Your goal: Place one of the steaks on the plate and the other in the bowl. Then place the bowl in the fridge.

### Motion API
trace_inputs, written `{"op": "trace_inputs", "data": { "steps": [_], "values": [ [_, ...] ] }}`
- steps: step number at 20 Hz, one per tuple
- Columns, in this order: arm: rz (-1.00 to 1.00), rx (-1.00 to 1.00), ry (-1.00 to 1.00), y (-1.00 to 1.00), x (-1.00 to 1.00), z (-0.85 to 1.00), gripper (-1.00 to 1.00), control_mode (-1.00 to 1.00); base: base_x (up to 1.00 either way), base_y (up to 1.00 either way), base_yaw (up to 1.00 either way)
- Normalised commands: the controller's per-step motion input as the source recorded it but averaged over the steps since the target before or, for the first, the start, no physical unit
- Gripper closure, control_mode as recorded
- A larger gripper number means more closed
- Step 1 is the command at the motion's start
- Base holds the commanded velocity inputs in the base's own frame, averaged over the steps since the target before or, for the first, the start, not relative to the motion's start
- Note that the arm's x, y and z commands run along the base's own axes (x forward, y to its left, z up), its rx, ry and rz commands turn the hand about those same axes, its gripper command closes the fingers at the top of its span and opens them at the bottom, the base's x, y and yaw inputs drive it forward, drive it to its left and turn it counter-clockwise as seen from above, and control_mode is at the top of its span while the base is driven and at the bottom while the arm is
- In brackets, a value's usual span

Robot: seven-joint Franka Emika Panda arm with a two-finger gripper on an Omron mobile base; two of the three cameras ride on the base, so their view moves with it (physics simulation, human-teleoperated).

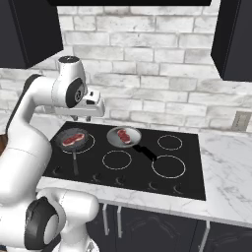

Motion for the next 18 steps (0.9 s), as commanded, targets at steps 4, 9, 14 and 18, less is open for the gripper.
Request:
{"op": "trace_inputs", "data": {
  "steps": [4, 9, 14, 18],
  "values": [
    [0.00, -0.01, 0.00, -0.12, 0.28, -0.04, -1.00, -1.00, 0.00, 0.00, 0.00],
    [0.00, -0.11, 0.00, -0.45, 0.65, -0.28, -1.00, -1.00, 0.00, 0.00, 0.00],
    [0.03, 0.00, -0.02, -0.25, 0.48, -0.19, -1.00, -1.00, 0.00, 0.00, 0.00],
    [0.01, -0.03, 0.00, -0.32, 0.71, -0.48, -1.00, -1.00, 0.00, 0.00, 0.00]
  ]
}}
